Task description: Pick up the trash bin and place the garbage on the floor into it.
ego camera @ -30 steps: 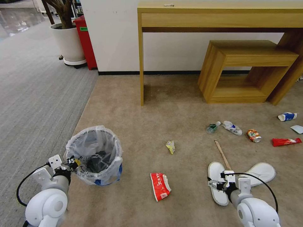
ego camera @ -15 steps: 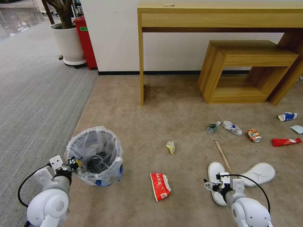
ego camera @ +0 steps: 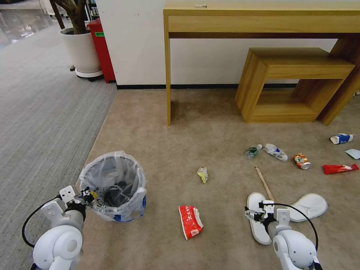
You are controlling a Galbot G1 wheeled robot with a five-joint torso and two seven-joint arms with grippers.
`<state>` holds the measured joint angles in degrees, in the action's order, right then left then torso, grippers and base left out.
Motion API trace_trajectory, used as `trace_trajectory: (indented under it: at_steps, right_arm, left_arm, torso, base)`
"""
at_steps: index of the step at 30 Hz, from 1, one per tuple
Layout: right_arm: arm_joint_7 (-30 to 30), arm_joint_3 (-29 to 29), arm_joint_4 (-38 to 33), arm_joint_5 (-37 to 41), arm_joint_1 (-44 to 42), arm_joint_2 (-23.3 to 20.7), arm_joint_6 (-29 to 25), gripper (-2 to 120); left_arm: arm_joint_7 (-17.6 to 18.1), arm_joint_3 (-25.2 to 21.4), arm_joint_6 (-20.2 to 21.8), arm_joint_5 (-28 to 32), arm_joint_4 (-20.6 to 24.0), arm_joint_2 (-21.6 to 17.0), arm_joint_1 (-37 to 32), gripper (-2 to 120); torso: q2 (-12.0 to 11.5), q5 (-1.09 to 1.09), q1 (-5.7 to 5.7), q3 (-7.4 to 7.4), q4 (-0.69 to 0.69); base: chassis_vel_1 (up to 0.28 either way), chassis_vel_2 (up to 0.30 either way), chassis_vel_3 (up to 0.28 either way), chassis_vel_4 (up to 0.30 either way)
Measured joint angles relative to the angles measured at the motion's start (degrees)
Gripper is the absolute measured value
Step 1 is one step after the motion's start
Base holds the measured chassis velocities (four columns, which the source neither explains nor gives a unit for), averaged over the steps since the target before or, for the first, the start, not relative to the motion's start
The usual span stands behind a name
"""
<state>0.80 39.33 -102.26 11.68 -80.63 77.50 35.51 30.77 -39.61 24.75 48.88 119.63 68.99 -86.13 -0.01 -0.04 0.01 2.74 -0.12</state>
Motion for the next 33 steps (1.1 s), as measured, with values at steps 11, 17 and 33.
trace_trajectory:
  at_steps: [11,17,33]
  right_arm:
    - [0.31,0.12,3.45,-1.86,0.81,-0.01,-1.94,100]
    - [-2.3,0.31,5.06,-3.05,1.55,0.19,-0.07,100]
    - [-8.11,2.52,9.13,-4.17,3.71,0.49,4.72,100]
  left_arm:
    - [0.01,0.09,-0.01,-0.09,-0.19,0.39,0.29,2]
    - [0.01,-0.16,-0.04,-0.06,-0.19,0.38,0.36,2]
    - [-0.34,-0.34,-0.7,-1.05,-0.18,0.68,0.17,2]
  torso:
    - [0.0,0.0,0.0,0.0,-0.01]
    - [0.01,0.0,0.0,0.0,0.0]
    - [0.01,0.0,0.0,0.0,0.0]
  base:
    - [0.0,0.0,0.0,0.0]
    - [0.0,0.0,0.0,0.0]
    - [0.0,0.0,0.0,0.0]
